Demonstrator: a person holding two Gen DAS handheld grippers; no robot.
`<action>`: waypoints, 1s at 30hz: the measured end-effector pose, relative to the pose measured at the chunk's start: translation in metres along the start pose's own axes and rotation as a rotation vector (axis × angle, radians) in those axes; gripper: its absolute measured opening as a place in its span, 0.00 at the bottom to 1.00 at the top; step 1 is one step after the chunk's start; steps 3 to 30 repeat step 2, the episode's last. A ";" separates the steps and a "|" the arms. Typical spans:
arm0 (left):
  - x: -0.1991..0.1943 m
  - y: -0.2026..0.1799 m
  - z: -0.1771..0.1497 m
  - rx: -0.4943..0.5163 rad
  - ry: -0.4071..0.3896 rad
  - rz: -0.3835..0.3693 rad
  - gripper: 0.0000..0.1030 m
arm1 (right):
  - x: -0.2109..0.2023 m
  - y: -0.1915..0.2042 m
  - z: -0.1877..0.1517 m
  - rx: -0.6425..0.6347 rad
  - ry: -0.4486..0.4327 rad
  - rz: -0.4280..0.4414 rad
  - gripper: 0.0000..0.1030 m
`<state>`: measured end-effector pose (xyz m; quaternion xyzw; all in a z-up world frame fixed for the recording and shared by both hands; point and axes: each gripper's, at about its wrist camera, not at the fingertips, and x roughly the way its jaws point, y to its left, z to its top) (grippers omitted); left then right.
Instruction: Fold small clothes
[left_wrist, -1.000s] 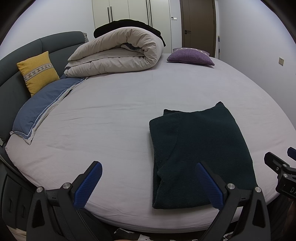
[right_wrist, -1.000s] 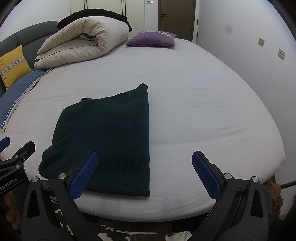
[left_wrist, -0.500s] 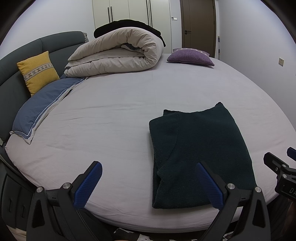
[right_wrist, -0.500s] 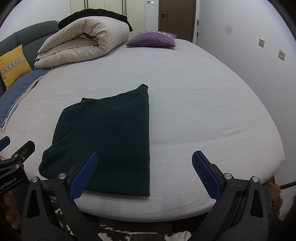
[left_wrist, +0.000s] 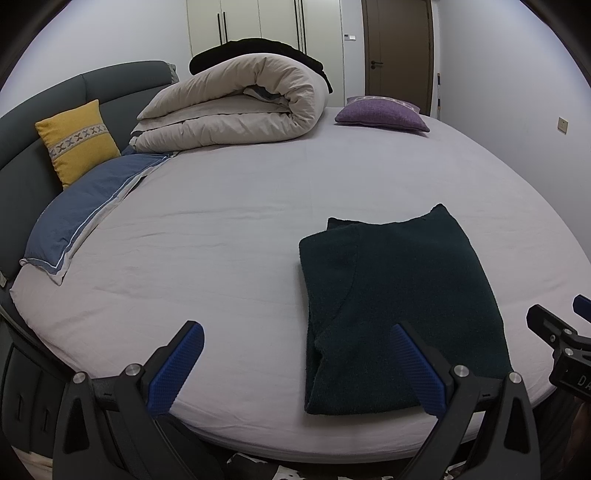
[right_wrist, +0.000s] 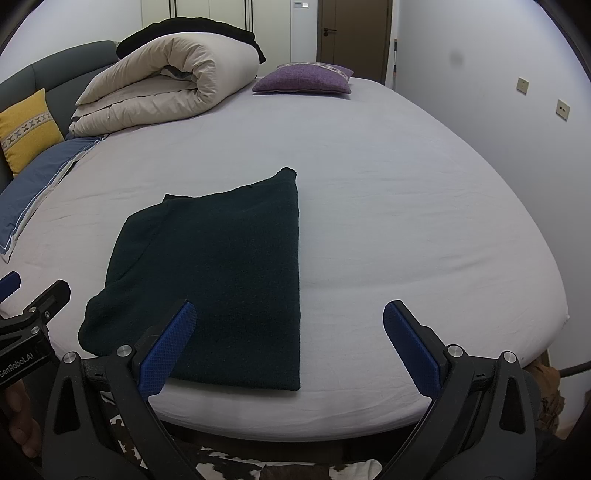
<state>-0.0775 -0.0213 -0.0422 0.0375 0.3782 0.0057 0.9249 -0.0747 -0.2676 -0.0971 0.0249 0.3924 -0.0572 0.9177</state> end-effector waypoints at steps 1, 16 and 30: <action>-0.001 0.000 0.000 -0.001 -0.005 0.002 1.00 | 0.000 0.000 0.000 0.000 0.000 0.000 1.00; 0.000 0.001 0.000 -0.001 -0.005 0.003 1.00 | 0.000 0.001 -0.001 -0.001 0.000 -0.001 1.00; 0.000 0.001 0.000 -0.001 -0.005 0.003 1.00 | 0.000 0.001 -0.001 -0.001 0.000 -0.001 1.00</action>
